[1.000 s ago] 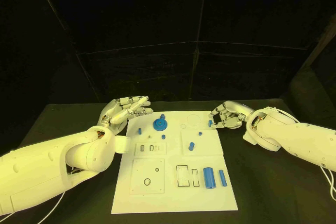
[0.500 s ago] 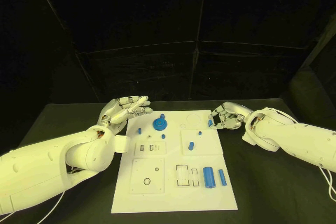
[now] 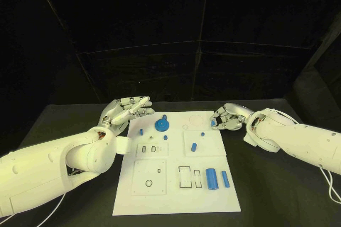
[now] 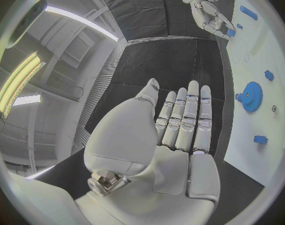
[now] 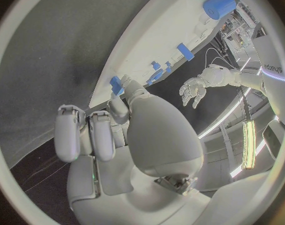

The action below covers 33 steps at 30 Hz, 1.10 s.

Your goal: Assemble the parts on the task board

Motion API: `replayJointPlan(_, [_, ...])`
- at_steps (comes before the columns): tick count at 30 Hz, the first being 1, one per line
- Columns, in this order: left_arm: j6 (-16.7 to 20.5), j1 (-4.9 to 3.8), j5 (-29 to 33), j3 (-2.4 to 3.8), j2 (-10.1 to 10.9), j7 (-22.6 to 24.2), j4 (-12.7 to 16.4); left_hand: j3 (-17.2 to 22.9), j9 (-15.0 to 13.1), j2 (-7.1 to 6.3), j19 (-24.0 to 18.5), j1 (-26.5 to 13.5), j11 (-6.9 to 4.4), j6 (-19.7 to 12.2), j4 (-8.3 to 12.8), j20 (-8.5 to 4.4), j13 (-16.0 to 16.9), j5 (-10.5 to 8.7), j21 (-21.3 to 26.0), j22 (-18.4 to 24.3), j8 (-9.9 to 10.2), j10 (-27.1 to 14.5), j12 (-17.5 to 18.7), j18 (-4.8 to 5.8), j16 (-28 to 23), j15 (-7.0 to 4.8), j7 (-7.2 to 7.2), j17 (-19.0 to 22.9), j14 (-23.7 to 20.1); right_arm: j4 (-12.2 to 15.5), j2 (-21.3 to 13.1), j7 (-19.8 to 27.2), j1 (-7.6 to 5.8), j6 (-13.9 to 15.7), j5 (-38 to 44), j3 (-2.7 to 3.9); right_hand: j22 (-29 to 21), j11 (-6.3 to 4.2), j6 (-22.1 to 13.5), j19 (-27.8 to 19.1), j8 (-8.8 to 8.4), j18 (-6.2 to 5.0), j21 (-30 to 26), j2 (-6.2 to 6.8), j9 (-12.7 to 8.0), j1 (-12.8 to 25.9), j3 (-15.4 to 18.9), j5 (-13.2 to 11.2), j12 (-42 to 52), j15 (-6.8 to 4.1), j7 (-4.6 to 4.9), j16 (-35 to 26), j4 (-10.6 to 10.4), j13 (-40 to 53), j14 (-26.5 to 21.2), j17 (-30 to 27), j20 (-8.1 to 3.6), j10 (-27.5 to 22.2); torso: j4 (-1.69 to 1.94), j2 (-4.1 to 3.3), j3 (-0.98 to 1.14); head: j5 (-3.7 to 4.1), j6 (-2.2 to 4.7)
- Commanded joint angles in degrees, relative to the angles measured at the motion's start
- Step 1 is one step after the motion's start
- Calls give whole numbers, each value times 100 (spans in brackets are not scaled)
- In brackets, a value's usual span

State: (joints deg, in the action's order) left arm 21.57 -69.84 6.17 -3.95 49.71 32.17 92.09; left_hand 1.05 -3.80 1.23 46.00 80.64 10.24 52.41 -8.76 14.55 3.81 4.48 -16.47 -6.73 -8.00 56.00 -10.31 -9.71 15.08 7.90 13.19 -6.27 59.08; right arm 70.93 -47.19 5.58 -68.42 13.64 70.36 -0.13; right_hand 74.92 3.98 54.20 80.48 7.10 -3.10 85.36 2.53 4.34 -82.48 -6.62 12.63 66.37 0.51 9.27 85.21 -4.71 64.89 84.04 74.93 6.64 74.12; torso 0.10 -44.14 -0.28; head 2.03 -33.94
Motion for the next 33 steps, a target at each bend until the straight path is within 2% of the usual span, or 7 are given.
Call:
replayJointPlan(1, [-53,-5,-13,4,-3,21,3,4,6,12,35,45,8,27,33,11,-7,-6,-15,9,25,22,32,-85,-25,4,5,8,21,-10,14,-21,-3,-67,42,2,275,2,64,26,35,37,15,-64,6,14,-42,-25,46,-55,-15,9,-4,18,363,405,-12,44,-2,0,-1,-7,-6])
replayJointPlan(10, [-51,-5,-13,4,-2,16,0,4,6,12,35,45,8,27,33,11,-7,-6,-15,9,25,22,32,-85,-25,4,5,8,21,-49,63,-39,2,-123,43,2,302,-33,198,48,76,43,25,-99,7,24,-62,-28,90,-83,-56,13,0,64,367,418,-35,87,-1,-1,1,-1,-39])
replayJointPlan(24, [-48,-5,-13,4,2,10,-4,4,6,12,35,45,8,27,33,11,-7,-6,-15,9,25,22,32,-85,-25,4,5,8,21,-48,69,-46,6,-17,44,2,339,-58,282,76,97,50,37,-139,5,9,-97,-15,104,-105,-84,16,13,82,370,427,-55,105,1,5,3,9,-34])
replayJointPlan(27, [-47,-5,-13,4,2,10,-4,4,6,12,35,45,8,27,33,11,-7,-6,-15,9,25,22,32,-85,-25,4,5,8,21,-42,62,-49,6,62,44,2,344,-77,349,80,116,51,39,-203,5,-18,-150,-15,114,-121,-105,17,25,95,372,433,-69,120,3,3,3,12,-34])
replayJointPlan(33, [-44,-5,-13,4,5,10,-3,4,6,12,35,45,8,27,33,11,-7,-6,-15,9,25,22,32,-85,-25,4,5,8,21,-33,51,-44,6,260,44,2,362,-121,495,94,148,55,44,-342,4,-91,-306,-200,117,-160,-156,21,75,107,376,450,-107,152,-3,2,4,9,-35])
